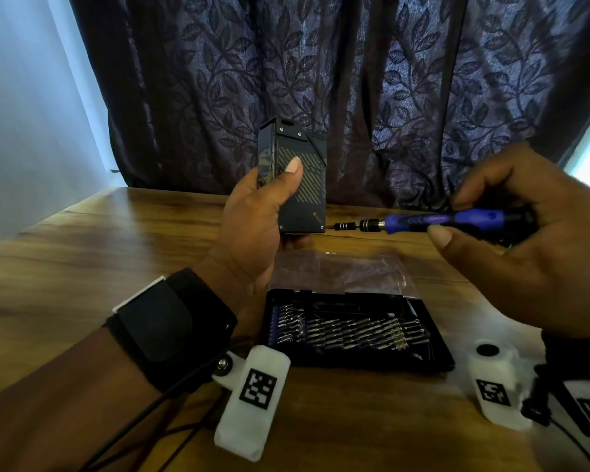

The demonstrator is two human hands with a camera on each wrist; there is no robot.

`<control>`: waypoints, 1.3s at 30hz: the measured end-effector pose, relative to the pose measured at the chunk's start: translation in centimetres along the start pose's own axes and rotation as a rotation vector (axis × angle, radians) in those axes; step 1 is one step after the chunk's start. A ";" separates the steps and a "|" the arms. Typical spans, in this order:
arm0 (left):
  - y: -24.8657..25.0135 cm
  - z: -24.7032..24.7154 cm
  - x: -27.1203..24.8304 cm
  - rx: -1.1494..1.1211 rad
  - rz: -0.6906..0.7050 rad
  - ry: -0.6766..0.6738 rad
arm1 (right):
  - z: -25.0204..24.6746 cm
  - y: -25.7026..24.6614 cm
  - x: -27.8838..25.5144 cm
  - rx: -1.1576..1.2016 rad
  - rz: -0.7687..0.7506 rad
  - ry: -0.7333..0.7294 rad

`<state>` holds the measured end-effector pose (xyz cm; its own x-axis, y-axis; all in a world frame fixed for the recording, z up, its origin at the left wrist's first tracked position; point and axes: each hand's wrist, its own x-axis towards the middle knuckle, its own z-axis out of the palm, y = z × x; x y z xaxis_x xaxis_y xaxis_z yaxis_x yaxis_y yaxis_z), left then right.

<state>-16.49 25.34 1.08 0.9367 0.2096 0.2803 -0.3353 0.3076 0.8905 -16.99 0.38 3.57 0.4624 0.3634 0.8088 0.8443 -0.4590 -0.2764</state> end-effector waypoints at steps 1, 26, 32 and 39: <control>0.0 0.0 0.0 -0.001 -0.003 0.003 | 0.0 0.0 0.0 -0.018 0.005 0.002; 0.4 0.1 -0.2 0.043 0.020 0.038 | 0.0 1.6 0.3 0.057 0.073 -0.089; 0.5 0.1 0.0 0.038 0.014 0.044 | 0.4 1.4 0.4 0.035 0.098 -0.093; 0.6 0.0 0.0 0.060 0.007 0.029 | 0.1 1.7 0.4 0.045 0.120 -0.113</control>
<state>-16.69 25.55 1.57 0.9307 0.2391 0.2769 -0.3345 0.2495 0.9088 -15.30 -0.21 3.41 0.5862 0.3976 0.7059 0.7910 -0.4691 -0.3926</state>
